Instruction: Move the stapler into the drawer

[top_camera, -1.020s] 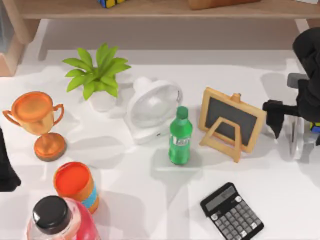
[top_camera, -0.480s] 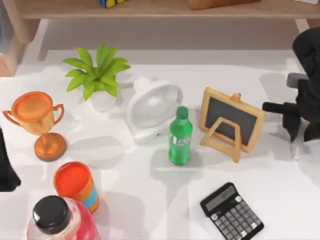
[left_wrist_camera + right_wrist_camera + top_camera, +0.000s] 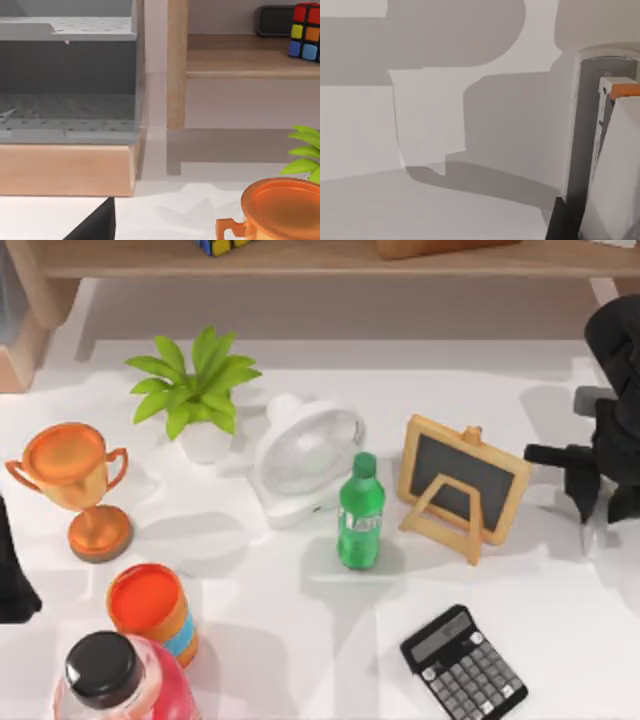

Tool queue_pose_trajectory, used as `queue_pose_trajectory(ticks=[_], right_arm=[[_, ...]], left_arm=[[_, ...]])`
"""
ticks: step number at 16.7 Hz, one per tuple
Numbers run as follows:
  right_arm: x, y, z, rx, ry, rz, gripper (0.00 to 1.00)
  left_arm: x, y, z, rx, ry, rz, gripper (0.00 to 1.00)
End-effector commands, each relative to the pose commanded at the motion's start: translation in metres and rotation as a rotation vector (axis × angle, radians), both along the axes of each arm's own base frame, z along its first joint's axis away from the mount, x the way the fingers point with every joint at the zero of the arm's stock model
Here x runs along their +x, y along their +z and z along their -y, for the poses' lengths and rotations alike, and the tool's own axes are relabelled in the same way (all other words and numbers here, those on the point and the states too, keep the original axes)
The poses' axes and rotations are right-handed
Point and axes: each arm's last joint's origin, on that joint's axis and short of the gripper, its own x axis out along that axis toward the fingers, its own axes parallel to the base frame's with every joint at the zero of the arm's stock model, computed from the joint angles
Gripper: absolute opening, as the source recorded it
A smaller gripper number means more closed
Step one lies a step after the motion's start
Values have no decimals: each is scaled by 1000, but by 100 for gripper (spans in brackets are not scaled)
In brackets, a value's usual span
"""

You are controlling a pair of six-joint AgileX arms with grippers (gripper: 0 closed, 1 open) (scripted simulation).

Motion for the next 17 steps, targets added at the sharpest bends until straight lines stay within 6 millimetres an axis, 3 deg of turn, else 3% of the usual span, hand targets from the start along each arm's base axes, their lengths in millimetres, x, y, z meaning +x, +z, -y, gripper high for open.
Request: queue_pose_trajectory(ticks=[4, 10, 17], right_arm=[[-3, 3, 0, 6, -12, -27, 0], [-1, 30, 0, 1, -5, -6, 0], [-2, 35, -2, 10, 3, -14, 0]], left_arm=[[0, 0, 0, 0, 0, 0, 100], [0, 0, 0, 0, 0, 0, 100], [0, 0, 0, 0, 0, 0, 100]])
